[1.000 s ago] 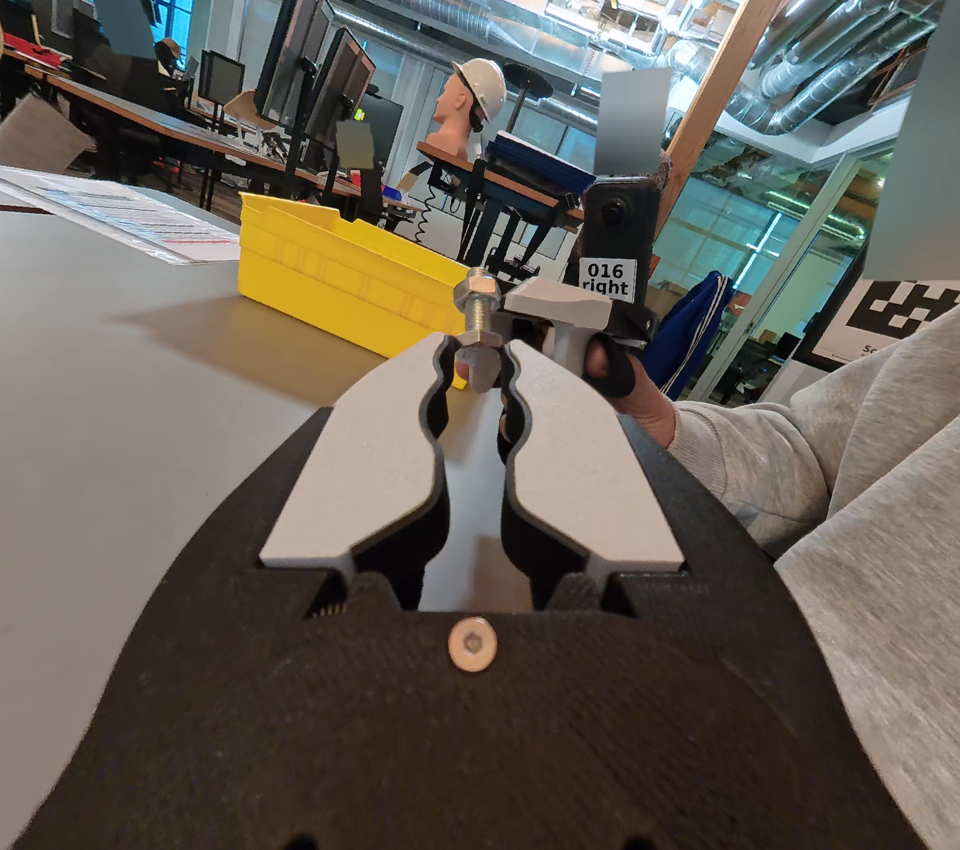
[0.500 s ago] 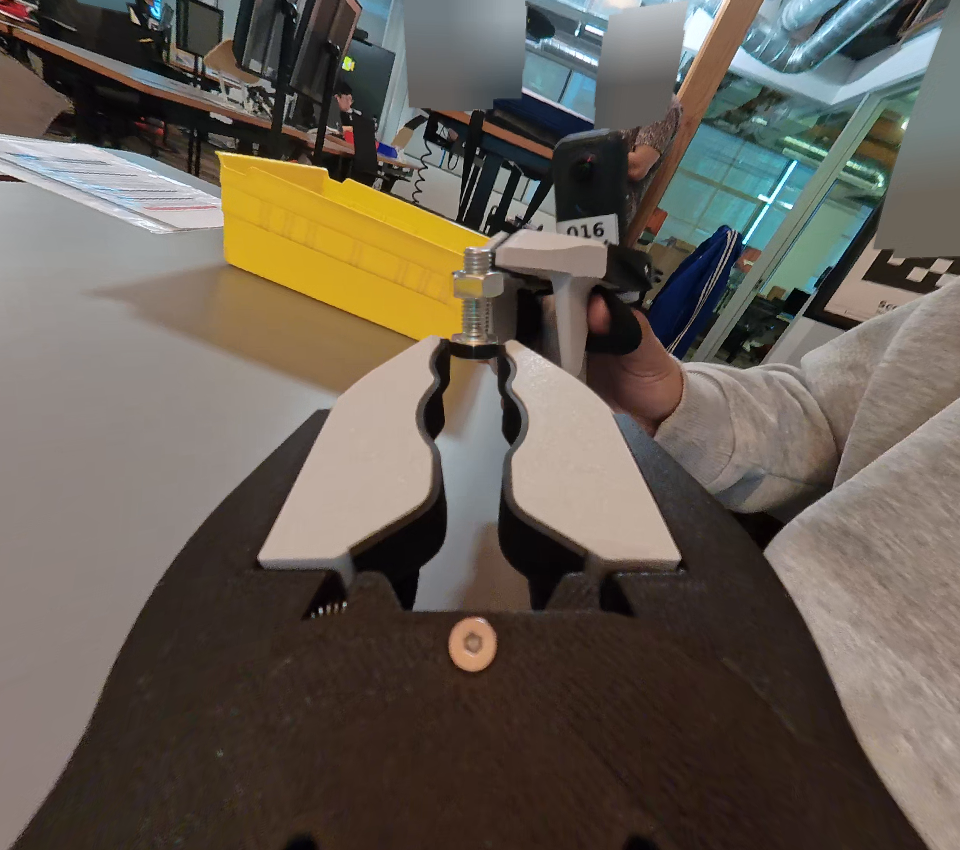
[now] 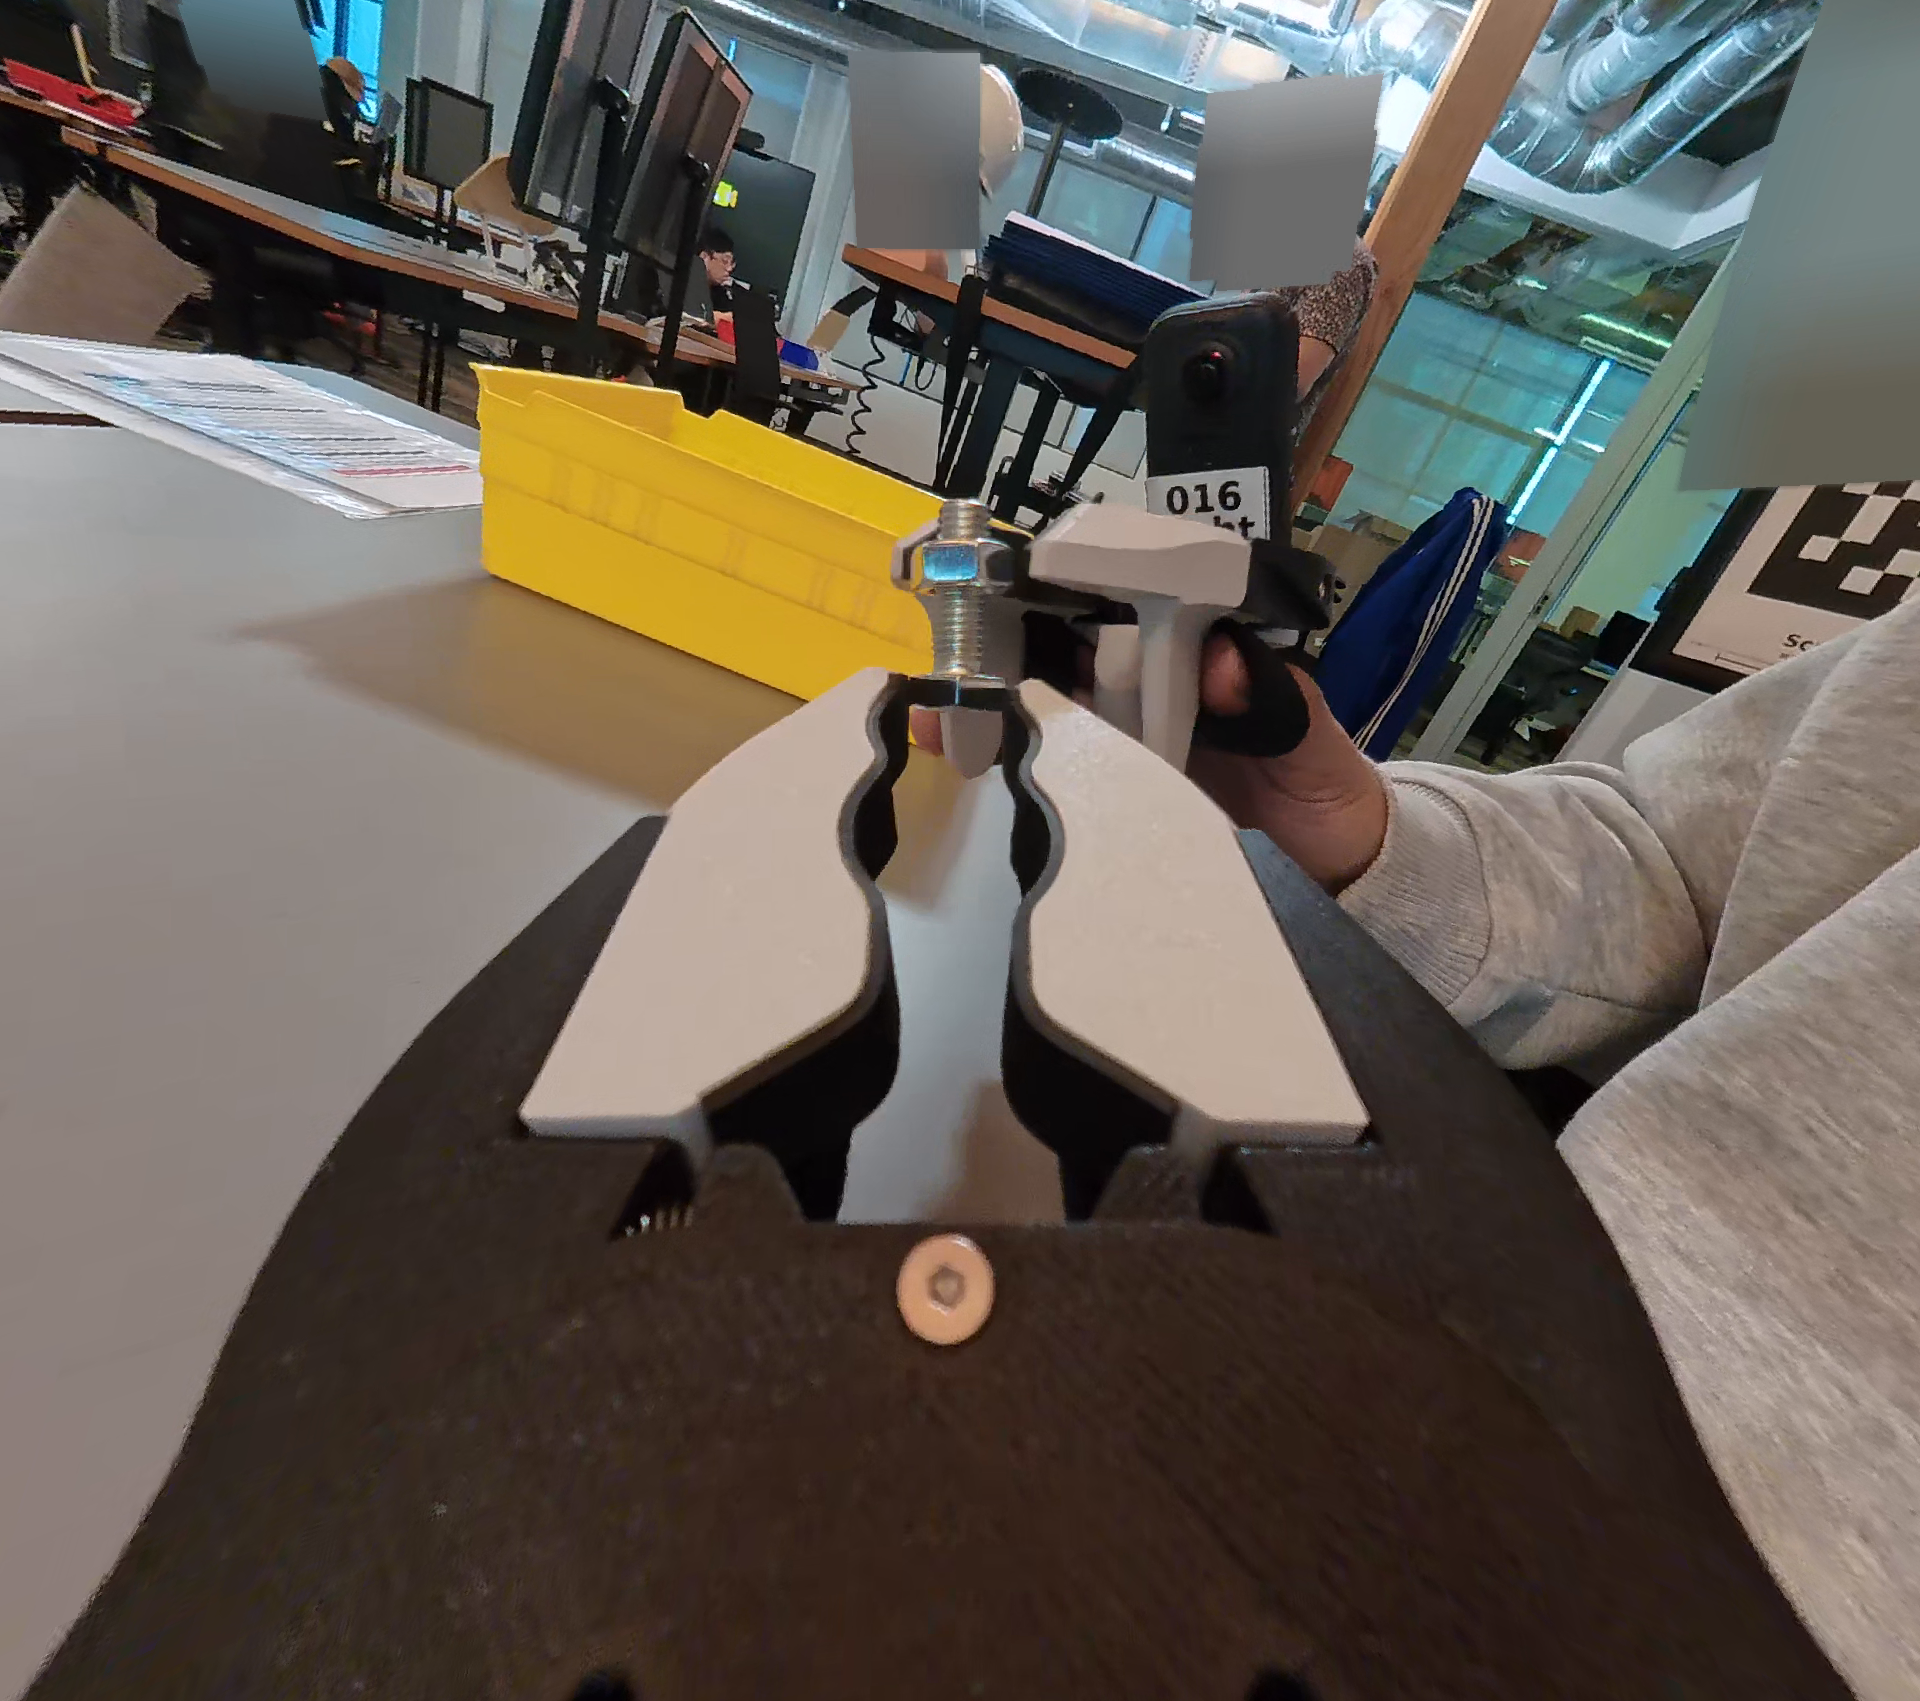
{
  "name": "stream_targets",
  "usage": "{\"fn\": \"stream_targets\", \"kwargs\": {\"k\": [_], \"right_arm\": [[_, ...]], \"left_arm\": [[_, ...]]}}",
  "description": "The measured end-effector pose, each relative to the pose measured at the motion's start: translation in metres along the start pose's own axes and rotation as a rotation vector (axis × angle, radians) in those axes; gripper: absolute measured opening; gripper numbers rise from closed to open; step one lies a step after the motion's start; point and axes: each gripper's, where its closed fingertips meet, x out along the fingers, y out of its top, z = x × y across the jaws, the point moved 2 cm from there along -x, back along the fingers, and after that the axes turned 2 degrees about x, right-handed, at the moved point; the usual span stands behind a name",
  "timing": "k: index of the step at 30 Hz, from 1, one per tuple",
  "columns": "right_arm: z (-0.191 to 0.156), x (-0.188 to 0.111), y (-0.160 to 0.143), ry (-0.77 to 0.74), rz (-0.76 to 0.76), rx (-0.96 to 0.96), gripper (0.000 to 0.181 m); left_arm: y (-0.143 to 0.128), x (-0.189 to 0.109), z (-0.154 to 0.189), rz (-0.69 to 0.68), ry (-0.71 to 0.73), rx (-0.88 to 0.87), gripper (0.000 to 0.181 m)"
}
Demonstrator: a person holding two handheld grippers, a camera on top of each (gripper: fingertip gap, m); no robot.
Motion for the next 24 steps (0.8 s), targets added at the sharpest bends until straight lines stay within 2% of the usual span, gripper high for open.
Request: {"fn": "stream_targets", "kwargs": {"k": [13,18,24], "right_arm": [[0.0022,0.0001,-0.0039,-0.005,-0.029,0.004,0.014],[-0.0045,0.0013,-0.001,0.027,-0.006,0.017,0.021],[-0.0044,0.0003,-0.0009,0.021,-0.012,0.001,0.016]], "left_arm": [[0.0082,-0.0035,-0.0019,0.052,0.007,-0.011,0.018],[0.0052,-0.0017,-0.0001,0.031,0.005,0.006,0.018],[0.0067,-0.002,0.0016,0.043,-0.013,-0.004,0.018]]}}
